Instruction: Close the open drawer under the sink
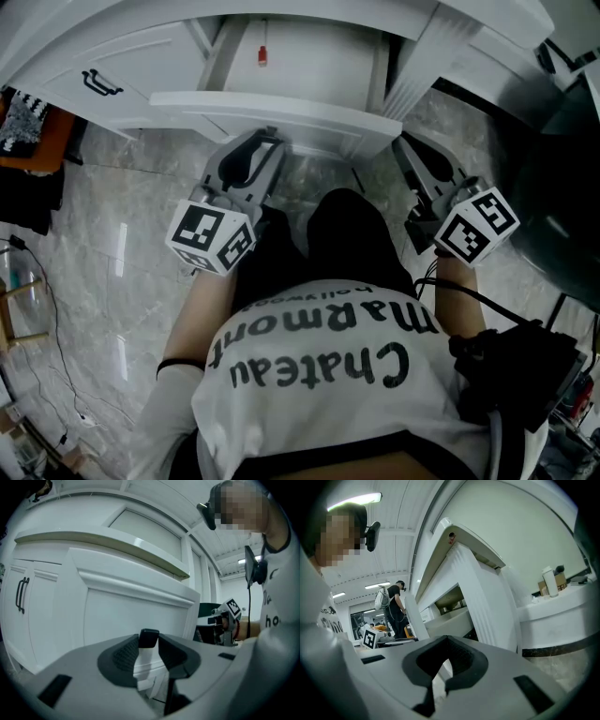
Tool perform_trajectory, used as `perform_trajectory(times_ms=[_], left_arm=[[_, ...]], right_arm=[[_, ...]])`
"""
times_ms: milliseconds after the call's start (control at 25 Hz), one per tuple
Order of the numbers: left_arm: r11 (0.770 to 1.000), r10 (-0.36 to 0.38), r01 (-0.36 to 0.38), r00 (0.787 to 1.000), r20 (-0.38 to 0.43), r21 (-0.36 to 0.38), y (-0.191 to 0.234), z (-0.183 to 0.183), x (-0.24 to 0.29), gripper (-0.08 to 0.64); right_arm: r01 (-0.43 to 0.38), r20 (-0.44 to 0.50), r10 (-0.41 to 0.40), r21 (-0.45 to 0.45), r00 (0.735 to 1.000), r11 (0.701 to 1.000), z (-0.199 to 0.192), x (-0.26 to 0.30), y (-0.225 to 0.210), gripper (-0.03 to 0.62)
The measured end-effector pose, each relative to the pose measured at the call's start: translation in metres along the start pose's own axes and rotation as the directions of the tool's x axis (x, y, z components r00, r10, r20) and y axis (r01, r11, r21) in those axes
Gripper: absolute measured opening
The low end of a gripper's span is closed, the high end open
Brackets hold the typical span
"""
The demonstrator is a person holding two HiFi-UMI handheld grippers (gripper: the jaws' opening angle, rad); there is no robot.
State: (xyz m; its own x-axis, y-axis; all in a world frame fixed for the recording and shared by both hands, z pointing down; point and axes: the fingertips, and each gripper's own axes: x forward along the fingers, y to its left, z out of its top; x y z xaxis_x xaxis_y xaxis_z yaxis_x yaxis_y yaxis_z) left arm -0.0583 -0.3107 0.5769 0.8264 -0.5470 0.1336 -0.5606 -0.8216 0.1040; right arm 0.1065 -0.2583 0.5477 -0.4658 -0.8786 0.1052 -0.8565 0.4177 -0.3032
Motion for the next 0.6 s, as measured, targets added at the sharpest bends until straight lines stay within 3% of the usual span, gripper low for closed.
perform_trajectory(times_ms=[360, 600], left_arm=[[0.998, 0.045, -0.045, 0.999, 0.001, 0.037, 0.007, 0.0, 0.011, 0.132], [0.998, 0.05, -0.05, 0.999, -0.001, 0.023, 0.013, 0.002, 0.018, 0.132]], right_arm=[[0.011, -0.001, -0.011, 0.01, 1.0, 1.0, -0.004, -0.002, -0.005, 0.012], [0.018, 0.001, -0.018, 0.014, 1.0, 1.0, -0.005, -0.005, -0.008, 0.012]])
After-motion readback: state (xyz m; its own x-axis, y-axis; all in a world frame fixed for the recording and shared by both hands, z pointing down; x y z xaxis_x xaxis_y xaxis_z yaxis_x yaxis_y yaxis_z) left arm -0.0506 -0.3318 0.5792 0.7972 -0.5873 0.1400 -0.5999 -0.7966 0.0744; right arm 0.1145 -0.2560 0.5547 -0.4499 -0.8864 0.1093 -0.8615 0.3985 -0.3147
